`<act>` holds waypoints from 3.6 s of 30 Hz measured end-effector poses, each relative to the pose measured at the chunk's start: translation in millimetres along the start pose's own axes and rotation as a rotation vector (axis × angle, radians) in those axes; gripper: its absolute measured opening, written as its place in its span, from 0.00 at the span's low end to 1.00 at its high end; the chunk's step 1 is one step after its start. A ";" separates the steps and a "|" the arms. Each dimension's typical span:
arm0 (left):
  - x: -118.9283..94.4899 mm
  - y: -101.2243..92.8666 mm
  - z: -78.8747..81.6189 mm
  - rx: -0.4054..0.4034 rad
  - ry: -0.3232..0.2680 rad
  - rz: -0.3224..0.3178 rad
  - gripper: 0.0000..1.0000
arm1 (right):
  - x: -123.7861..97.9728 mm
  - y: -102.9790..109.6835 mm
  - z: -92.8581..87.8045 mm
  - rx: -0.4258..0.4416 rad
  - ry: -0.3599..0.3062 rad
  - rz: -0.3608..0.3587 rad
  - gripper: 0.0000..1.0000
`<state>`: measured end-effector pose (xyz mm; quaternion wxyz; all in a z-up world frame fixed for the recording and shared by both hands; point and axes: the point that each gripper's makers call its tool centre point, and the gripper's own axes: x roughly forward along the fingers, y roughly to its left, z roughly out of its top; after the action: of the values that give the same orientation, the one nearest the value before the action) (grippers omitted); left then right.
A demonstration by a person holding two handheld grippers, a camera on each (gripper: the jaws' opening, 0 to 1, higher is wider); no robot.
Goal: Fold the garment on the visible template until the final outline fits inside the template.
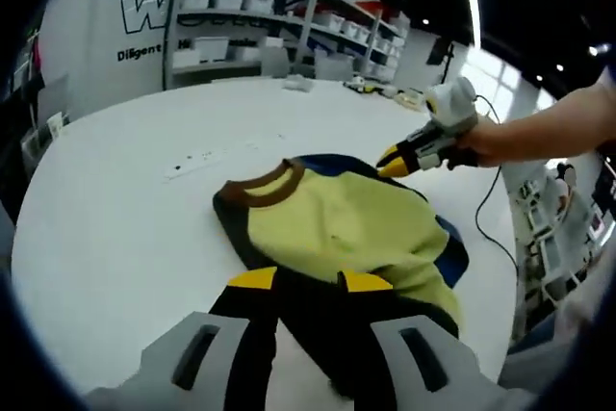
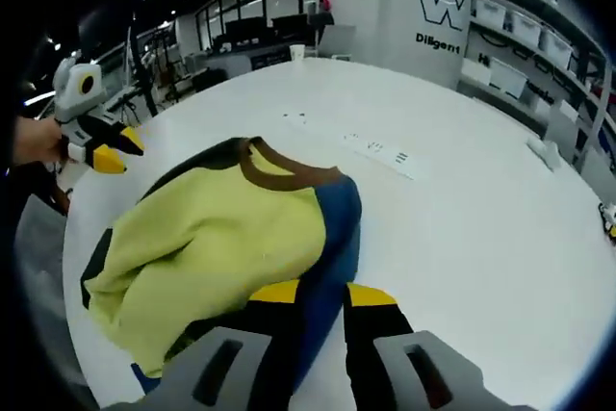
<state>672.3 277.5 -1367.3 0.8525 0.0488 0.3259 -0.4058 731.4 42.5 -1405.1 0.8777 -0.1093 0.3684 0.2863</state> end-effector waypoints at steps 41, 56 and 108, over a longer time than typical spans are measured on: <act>-21.1 -60.5 -125.0 -0.097 0.153 0.054 0.03 | -76.4 115.7 -121.6 0.079 0.034 -0.098 0.22; -46.0 -54.4 -106.0 -0.128 0.085 0.077 0.02 | -73.3 124.4 -130.8 0.290 0.054 -0.165 0.28; -136.3 116.9 -93.3 -0.051 0.129 0.363 0.02 | -143.1 -105.3 -157.1 0.246 0.248 -0.156 0.00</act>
<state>646.3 477.7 -1380.4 0.8901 0.1110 0.3759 -0.2328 620.2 -166.7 -1416.3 0.8518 -0.0637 0.4965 0.1544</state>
